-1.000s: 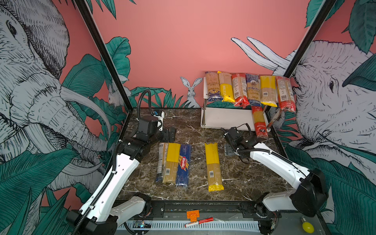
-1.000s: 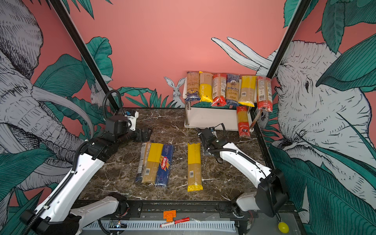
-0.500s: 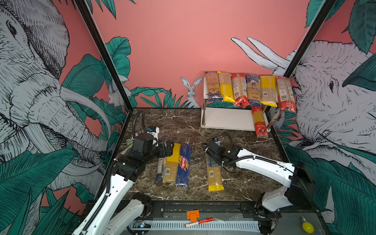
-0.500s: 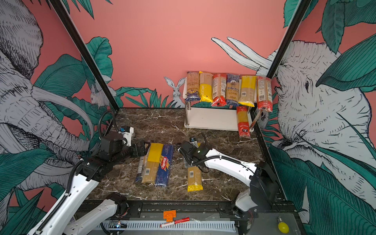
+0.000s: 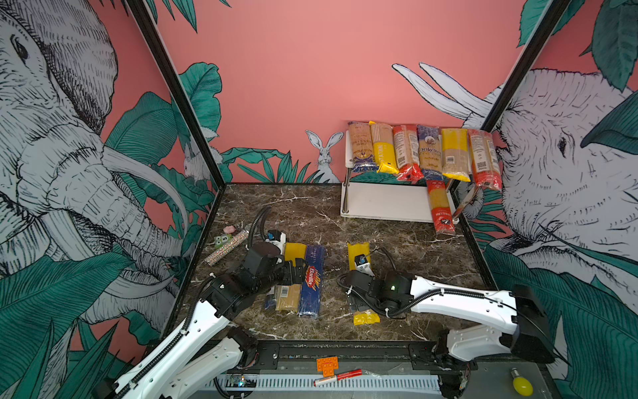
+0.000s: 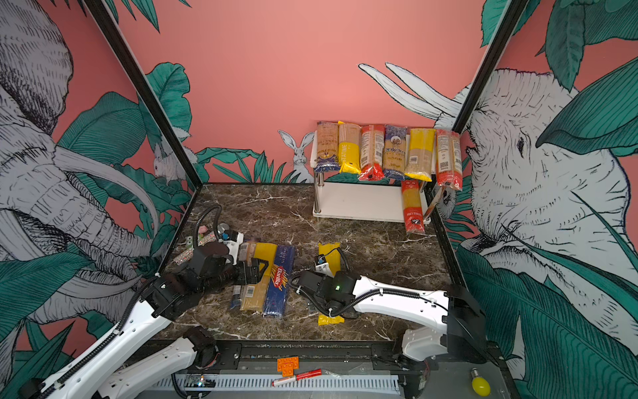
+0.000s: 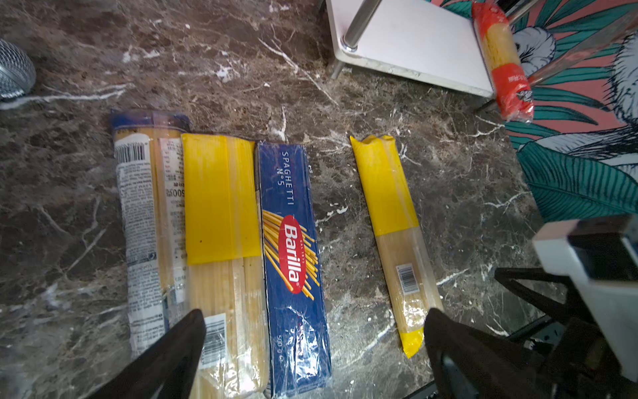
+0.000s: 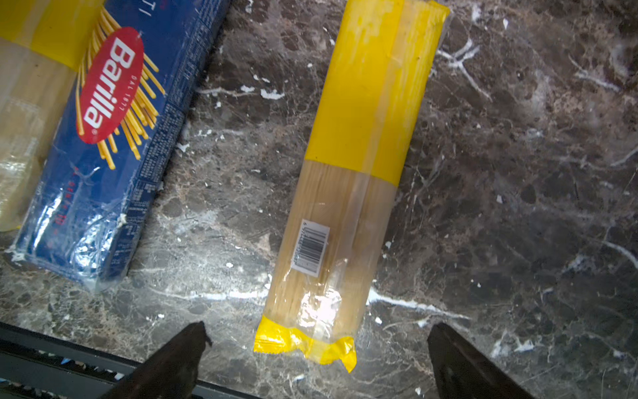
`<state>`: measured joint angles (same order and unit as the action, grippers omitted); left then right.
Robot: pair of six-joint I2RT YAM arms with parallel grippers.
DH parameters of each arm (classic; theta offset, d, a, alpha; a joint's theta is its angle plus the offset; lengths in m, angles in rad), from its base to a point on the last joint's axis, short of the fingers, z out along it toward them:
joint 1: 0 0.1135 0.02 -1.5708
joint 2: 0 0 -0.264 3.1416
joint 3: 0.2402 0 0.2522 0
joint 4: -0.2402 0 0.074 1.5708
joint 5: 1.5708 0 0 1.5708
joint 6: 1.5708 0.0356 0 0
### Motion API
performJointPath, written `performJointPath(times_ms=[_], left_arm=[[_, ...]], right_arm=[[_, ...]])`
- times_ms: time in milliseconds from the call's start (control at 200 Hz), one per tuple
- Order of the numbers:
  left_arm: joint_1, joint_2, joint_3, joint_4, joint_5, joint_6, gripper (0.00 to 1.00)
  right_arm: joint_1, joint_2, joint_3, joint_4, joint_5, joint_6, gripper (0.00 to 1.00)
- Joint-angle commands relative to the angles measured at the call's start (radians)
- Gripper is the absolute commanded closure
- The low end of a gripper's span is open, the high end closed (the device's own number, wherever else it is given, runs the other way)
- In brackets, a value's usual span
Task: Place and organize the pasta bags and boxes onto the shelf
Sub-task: 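Lower the right gripper over the yellow bag while the left gripper nears the Barilla box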
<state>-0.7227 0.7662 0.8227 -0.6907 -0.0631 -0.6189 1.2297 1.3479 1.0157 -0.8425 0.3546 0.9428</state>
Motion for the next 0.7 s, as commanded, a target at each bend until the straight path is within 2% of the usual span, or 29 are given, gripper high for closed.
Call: performJointPath(times_ms=[0, 190, 425, 695], left_arm=[[-0.059, -0.017, -0.005, -0.024, -0.07, -0.058, 0.01], [-0.178, -0.024, -0.002, -0.087, -0.158, -0.105, 0.01], [-0.389, -0.036, -0.011, -0.134, -0.316, -0.213, 0.01], [-0.641, 0.055, 0.008, -0.14, -0.453, -0.297, 0.01]], right_arm=[[0.028, -0.036, -0.016, -0.006, 0.033, 0.091, 0.01], [0.092, -0.04, -0.047, -0.002, 0.05, 0.154, 0.01], [0.186, -0.051, -0.106, -0.01, 0.078, 0.241, 0.01], [0.203, -0.113, -0.285, 0.134, 0.112, 0.282, 0.01]])
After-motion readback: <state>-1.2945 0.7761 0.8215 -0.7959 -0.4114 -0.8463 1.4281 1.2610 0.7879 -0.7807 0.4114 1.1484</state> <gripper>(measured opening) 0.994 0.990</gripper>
